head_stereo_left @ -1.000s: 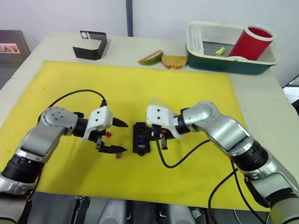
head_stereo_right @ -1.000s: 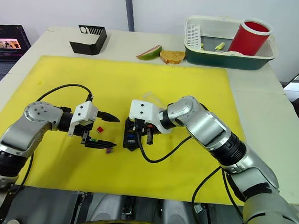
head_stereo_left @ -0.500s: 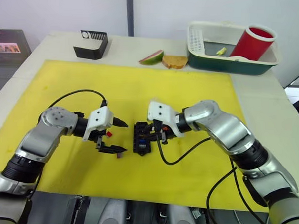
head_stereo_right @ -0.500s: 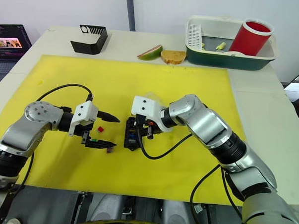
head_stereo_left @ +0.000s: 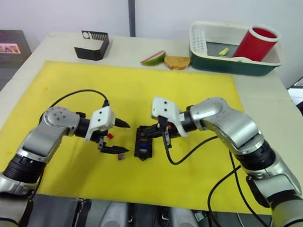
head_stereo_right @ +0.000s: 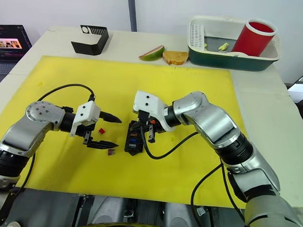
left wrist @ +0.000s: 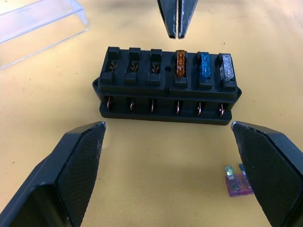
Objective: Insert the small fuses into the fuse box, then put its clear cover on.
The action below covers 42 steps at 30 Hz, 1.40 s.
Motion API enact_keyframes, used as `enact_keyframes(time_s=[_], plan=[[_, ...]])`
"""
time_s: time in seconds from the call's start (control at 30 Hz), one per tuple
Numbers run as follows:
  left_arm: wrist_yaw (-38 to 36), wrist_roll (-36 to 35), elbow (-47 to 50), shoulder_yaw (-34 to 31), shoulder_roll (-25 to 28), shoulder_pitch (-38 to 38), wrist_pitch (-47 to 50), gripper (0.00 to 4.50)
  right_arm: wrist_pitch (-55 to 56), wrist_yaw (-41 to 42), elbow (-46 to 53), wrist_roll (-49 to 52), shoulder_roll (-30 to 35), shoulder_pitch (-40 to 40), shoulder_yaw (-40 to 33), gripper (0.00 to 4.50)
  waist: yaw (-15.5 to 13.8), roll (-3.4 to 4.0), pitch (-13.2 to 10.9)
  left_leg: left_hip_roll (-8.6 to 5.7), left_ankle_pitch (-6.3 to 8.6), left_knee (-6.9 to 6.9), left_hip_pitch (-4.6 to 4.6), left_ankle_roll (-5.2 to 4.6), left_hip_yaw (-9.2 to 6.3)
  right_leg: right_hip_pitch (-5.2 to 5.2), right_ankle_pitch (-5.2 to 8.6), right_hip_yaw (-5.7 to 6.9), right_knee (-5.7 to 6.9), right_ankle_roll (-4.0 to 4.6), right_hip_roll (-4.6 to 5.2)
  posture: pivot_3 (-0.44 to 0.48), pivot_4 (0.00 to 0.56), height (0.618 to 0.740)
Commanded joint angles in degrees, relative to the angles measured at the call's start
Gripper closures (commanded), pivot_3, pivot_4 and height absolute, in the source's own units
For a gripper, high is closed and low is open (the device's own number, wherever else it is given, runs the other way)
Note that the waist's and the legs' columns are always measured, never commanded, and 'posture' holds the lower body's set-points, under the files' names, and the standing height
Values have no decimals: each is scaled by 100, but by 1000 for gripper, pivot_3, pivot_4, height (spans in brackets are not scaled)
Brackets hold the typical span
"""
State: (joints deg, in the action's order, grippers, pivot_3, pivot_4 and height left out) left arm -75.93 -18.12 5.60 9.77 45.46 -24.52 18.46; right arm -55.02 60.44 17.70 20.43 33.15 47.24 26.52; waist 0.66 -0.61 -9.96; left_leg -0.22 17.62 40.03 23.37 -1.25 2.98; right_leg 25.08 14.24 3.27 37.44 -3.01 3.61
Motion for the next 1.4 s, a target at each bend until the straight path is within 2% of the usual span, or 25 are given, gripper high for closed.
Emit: enact_keyframes(time_s=[0.03,0.4,0.53,0.83,0.97,1.07,1.17,1.27,1.4], plan=[[4,-9,58,-66,0,-59,-82,0,124,-22,64,-28,8,-53,20,4445,0,0,0,0,0,0,0,0,0,0,0,0,0,0,0,0,150,740],[20,-10,105,-75,15,-14,-73,0,557,-60,-375,-496,112,-424,435,4445,4,-1,0,0,0,0,-1,0,0,-1,0,0,0,0,-1,0,150,740],[20,-40,152,-88,30,23,-36,0,494,-12,-298,-433,126,-404,353,4445,5,0,1,0,0,0,-5,0,0,-5,0,0,1,0,-1,0,150,740],[-16,-745,540,-605,243,-60,687,0,-279,-13,354,734,-9,-93,-1019,4445,-1,0,0,0,0,0,-1,0,-2,-3,0,0,-1,0,0,0,150,740],[-132,-1222,821,-1192,759,83,1181,0,44,127,571,768,594,-365,-1468,4445,-1,0,0,1,0,0,0,0,-5,-2,0,0,-4,0,1,0,150,740],[-351,-1227,691,-1755,1376,545,1198,0,383,344,469,753,1225,-772,-1856,4445,1,2,-1,1,1,-3,-1,0,-5,-4,0,0,-12,0,2,0,150,740],[-510,-1246,455,-2355,1844,1098,1226,0,890,535,240,556,1845,-1343,-2121,3761,0,2,-2,1,1,-5,-1,0,-5,-4,0,0,-14,1,3,0,150,740],[-653,-986,99,-2969,2199,1810,922,0,1116,878,60,725,2424,-1871,-2655,2362,-1,10,-5,2,1,-6,-1,1,-4,-3,1,0,-16,1,4,0,150,740],[-763,-622,-593,-3523,2379,2527,391,0,1451,1133,-209,710,2906,-2365,-3113,372,11,14,-7,4,1,-9,-6,2,-3,-5,1,-1,-17,3,7,0,150,740]])
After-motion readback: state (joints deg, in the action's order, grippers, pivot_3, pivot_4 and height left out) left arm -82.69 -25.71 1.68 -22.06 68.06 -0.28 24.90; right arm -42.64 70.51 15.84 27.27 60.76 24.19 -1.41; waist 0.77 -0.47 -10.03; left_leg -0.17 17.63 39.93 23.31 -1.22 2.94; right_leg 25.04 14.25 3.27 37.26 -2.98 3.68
